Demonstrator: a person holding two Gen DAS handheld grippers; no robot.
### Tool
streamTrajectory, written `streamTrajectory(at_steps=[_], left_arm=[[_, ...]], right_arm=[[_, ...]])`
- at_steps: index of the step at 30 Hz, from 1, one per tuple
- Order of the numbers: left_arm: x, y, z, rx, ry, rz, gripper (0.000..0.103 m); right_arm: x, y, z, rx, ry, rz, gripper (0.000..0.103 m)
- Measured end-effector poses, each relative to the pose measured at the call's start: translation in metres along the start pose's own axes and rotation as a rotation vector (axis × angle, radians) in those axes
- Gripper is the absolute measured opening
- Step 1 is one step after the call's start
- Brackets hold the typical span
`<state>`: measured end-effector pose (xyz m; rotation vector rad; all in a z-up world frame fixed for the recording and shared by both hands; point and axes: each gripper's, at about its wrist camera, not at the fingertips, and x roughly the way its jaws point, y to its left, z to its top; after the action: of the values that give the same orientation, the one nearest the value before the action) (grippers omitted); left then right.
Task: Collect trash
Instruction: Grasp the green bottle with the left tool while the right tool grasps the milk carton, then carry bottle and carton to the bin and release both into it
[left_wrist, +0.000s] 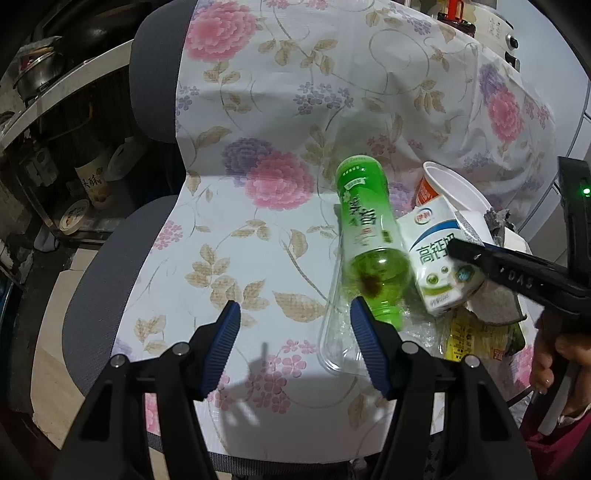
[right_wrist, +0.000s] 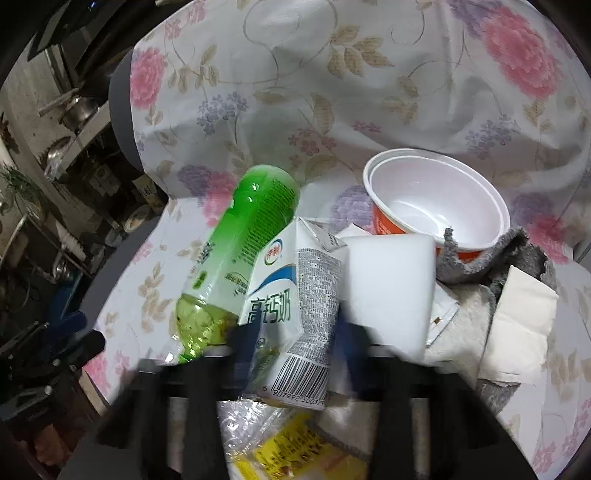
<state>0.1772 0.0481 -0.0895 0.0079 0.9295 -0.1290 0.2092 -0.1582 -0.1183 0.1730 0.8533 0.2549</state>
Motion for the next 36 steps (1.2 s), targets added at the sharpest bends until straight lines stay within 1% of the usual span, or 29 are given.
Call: streamTrajectory(at_steps=[4, 5, 6, 8, 10, 12, 16, 20, 22, 23, 24, 26, 28, 31, 33, 36], left_arm=[[-0.003, -0.007, 0.006, 0.019, -0.019, -0.004, 0.062], [-0.002, -0.011, 0.010, 0.026, -0.025, -0.010, 0.064], [0.000, -0.016, 0.013, 0.032, -0.027, -0.015, 0.067], [0.006, -0.027, 0.022, 0.048, -0.032, -0.037, 0.071], [0.017, -0.040, 0.030, 0.066, -0.030, -0.054, 0.072], [0.032, -0.054, 0.039, 0.084, -0.012, -0.075, 0.072], [0.069, -0.075, 0.055, 0.107, 0.042, -0.101, 0.072], [0.105, -0.081, 0.066, 0.110, 0.110, -0.077, 0.071], [0.117, -0.080, 0.069, 0.100, 0.130, -0.076, 0.062], [0.119, -0.079, 0.071, 0.101, 0.126, -0.067, 0.056], [0.118, -0.079, 0.071, 0.105, 0.116, -0.067, 0.053], [0.111, -0.076, 0.070, 0.098, 0.093, -0.063, 0.051], [0.092, -0.074, 0.067, 0.095, 0.057, -0.080, 0.050], [0.040, -0.068, 0.051, 0.084, -0.026, -0.102, 0.050], [0.013, -0.070, 0.038, 0.084, -0.065, -0.110, 0.050], [-0.023, -0.084, 0.013, 0.119, -0.110, -0.130, 0.050]], right_arm=[[-0.046, -0.001, 0.000, -0.005, -0.125, -0.002, 0.021], [-0.058, -0.002, 0.001, -0.005, -0.153, -0.013, 0.021], [-0.073, -0.006, -0.001, -0.007, -0.190, -0.034, 0.021], [-0.091, -0.011, -0.005, -0.016, -0.234, -0.088, 0.021], [-0.105, -0.017, -0.011, -0.037, -0.272, -0.152, 0.021], [-0.112, -0.027, -0.017, -0.042, -0.285, -0.188, 0.021], [-0.113, -0.051, -0.028, -0.026, -0.275, -0.219, 0.021], [-0.116, -0.069, -0.039, 0.000, -0.269, -0.223, 0.021], [-0.119, -0.076, -0.044, 0.015, -0.269, -0.221, 0.021], [-0.120, -0.080, -0.046, 0.026, -0.268, -0.215, 0.021], [-0.122, -0.082, -0.048, 0.035, -0.267, -0.207, 0.021], [-0.127, -0.084, -0.052, 0.047, -0.273, -0.200, 0.021], [-0.135, -0.085, -0.055, 0.060, -0.286, -0.186, 0.021], [-0.150, -0.084, -0.061, 0.071, -0.305, -0.175, 0.021], [-0.163, -0.083, -0.069, 0.080, -0.315, -0.176, 0.021], [-0.180, -0.084, -0.083, 0.091, -0.325, -0.209, 0.021]])
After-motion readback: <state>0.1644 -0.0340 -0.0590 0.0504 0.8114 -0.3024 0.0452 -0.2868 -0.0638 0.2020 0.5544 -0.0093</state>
